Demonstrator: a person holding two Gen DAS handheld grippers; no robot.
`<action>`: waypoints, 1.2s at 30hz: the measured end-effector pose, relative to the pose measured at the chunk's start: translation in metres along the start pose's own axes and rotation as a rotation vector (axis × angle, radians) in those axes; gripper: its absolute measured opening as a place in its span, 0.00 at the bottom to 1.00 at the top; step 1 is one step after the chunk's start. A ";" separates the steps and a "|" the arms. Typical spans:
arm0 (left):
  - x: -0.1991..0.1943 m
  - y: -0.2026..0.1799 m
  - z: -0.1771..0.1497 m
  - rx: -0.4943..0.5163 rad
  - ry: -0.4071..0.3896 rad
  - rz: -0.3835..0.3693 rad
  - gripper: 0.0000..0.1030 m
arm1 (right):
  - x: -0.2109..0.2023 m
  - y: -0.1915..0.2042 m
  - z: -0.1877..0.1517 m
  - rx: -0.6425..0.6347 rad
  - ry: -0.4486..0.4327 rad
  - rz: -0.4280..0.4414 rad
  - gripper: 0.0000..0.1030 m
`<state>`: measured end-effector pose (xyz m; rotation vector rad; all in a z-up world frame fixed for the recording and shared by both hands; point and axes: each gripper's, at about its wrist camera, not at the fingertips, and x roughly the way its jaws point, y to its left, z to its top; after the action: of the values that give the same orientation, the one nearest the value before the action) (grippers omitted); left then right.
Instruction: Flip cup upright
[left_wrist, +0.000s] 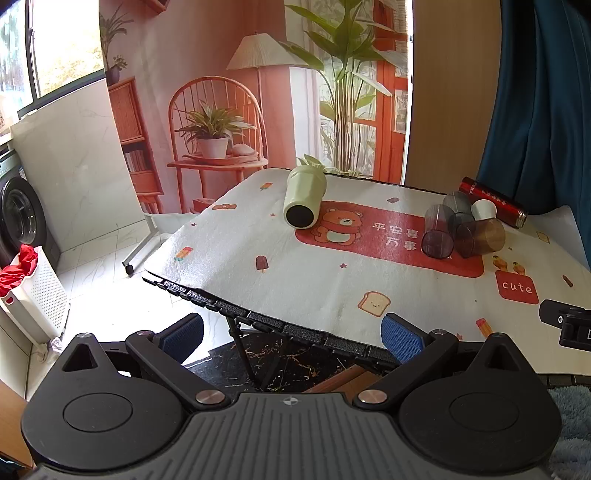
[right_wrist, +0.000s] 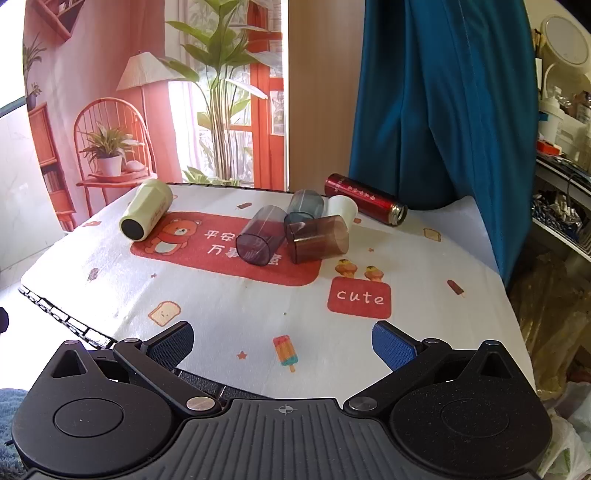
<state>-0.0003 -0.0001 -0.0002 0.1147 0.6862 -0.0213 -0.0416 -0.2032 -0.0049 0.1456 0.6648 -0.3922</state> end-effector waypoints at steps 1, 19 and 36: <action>0.000 0.000 0.000 0.000 0.000 0.000 1.00 | 0.000 0.000 0.000 0.000 0.000 0.000 1.00; 0.001 -0.001 -0.001 0.002 0.005 0.001 1.00 | 0.002 0.000 -0.002 0.001 0.007 0.007 1.00; 0.003 -0.001 -0.002 0.006 0.011 0.000 1.00 | 0.002 0.000 -0.004 0.001 0.013 0.008 1.00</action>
<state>0.0007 -0.0008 -0.0031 0.1201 0.6970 -0.0230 -0.0420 -0.2026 -0.0090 0.1519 0.6768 -0.3841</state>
